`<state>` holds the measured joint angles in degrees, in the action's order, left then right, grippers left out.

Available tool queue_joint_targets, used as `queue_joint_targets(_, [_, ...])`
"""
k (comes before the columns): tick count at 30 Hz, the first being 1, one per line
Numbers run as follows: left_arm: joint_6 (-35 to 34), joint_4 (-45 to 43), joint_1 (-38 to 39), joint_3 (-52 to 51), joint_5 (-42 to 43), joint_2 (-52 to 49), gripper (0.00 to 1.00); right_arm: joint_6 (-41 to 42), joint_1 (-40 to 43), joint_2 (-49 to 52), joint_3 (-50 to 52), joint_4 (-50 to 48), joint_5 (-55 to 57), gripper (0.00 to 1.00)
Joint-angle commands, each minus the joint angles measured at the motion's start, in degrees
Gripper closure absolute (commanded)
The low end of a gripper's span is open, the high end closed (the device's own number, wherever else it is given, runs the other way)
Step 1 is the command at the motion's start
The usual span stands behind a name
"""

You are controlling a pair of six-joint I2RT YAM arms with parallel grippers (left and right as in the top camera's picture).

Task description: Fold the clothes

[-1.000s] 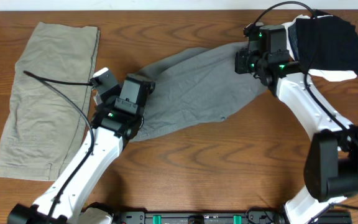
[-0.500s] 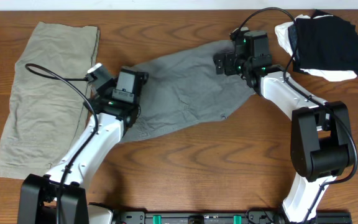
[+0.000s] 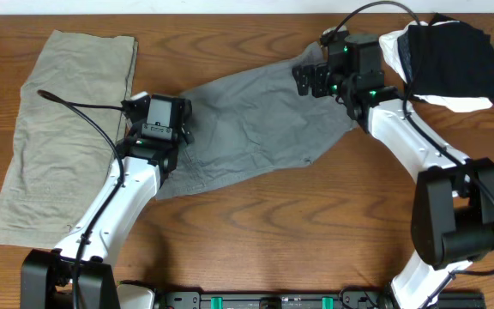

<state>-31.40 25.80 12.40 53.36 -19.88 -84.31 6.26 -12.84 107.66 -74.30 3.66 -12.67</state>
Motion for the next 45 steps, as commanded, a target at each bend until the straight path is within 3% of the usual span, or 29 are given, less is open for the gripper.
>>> queue_joint_targets(1, [1.5, 1.8, -0.7, 1.0, 3.9, 0.8, 0.02, -2.6, -0.3, 0.2, -0.9, 0.4, 1.0, 0.01])
queue_joint_targets(14, [2.7, 1.4, -2.6, 1.0, 6.0, 0.8, 0.02, -2.5, -2.9, 15.1, -0.9, -20.6, 1.3, 0.01])
queue_joint_targets(32, [2.7, 3.6, -2.6, 0.9, 11.8, -0.4, 0.02, -4.9, -4.6, 19.5, -0.9, -30.1, 11.0, 0.01])
queue_joint_targets(35, [2.7, 5.2, -2.6, 0.9, 11.8, -0.4, 0.02, -5.7, -4.6, 17.6, -1.0, -26.3, 8.7, 0.01])
queue_joint_targets(43, [2.7, 13.8, -2.6, 0.9, 12.2, 3.2, 0.02, -5.8, -4.6, 4.7, -1.0, -1.1, 8.3, 0.01])
queue_joint_targets(45, [2.7, 14.1, -2.9, 0.9, 12.2, 4.4, 0.02, -6.4, -4.6, 4.1, -1.0, 1.9, 8.3, 0.08])
